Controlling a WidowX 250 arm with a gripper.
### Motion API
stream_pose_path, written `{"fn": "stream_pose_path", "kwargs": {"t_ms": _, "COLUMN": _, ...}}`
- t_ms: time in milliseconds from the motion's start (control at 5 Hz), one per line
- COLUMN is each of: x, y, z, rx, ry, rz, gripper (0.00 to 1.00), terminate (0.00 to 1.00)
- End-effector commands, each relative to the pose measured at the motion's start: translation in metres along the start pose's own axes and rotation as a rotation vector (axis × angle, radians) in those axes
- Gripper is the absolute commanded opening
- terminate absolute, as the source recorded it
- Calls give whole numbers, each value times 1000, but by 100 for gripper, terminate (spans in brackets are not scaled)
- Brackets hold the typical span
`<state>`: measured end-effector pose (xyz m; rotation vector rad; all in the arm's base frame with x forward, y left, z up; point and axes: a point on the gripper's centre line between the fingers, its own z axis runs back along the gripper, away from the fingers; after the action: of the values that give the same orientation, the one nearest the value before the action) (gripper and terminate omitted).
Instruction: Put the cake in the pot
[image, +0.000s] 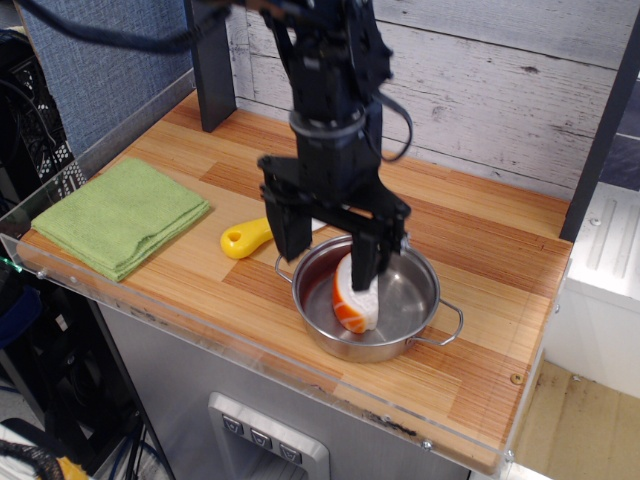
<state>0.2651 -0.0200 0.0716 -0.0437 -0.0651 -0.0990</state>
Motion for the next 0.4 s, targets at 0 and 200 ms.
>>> {"fn": "stream_pose_path", "kwargs": {"t_ms": 0, "x": 7, "y": 44, "z": 110, "rx": 28, "ry": -209, "rz": 98, "gripper": 100, "terminate": 0}}
{"fn": "stream_pose_path", "kwargs": {"t_ms": 200, "x": 12, "y": 54, "z": 123, "rx": 53, "ry": -215, "rz": 96, "gripper": 100, "terminate": 0}}
